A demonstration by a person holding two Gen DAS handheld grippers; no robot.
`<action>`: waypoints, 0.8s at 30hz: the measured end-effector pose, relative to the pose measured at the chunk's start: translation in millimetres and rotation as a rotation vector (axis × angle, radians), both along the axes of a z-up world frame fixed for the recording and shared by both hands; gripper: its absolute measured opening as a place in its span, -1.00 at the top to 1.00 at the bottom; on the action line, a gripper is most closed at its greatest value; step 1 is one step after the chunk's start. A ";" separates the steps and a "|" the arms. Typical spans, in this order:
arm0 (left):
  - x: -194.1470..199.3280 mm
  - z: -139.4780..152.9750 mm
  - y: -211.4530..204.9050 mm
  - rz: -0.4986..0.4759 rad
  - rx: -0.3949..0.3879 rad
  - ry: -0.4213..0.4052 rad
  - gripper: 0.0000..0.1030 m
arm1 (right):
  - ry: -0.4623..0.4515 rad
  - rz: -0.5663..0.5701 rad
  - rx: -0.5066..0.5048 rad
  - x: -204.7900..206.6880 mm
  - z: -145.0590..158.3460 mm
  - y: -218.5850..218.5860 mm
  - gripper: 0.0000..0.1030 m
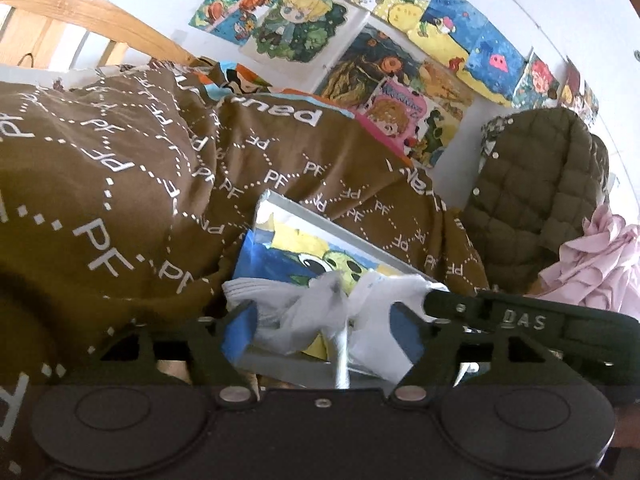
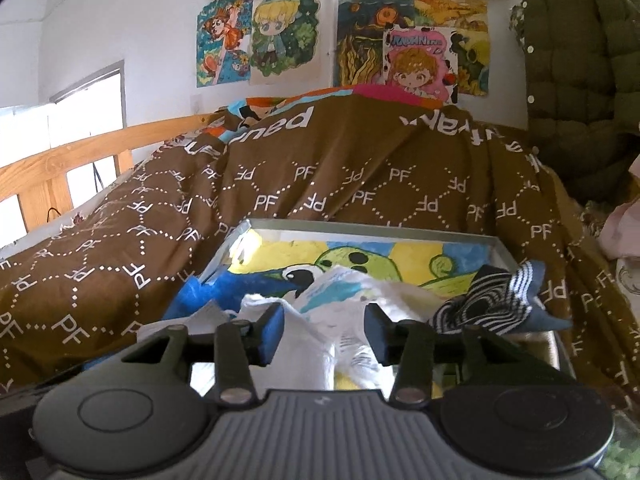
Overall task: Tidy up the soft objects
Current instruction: 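Lower both held cloths into the tray and open both grippers, then withdraw both grippers from the tray back toward the pile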
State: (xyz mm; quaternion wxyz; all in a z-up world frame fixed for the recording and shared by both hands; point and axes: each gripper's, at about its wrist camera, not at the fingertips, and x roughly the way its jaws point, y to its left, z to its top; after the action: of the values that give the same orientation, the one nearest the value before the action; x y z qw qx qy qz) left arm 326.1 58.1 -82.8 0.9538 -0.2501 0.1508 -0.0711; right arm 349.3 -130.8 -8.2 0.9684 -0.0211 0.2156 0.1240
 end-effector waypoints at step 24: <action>-56.3 35.4 -8.8 0.098 0.078 -0.081 -0.88 | -0.117 0.036 0.054 -89.5 47.2 -57.6 -0.68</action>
State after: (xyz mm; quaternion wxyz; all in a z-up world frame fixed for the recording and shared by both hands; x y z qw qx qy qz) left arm 269.8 49.3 -47.4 0.9705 -0.2166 0.1025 -0.0283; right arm 259.8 -188.4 39.0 0.9771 -0.0060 0.1549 0.1458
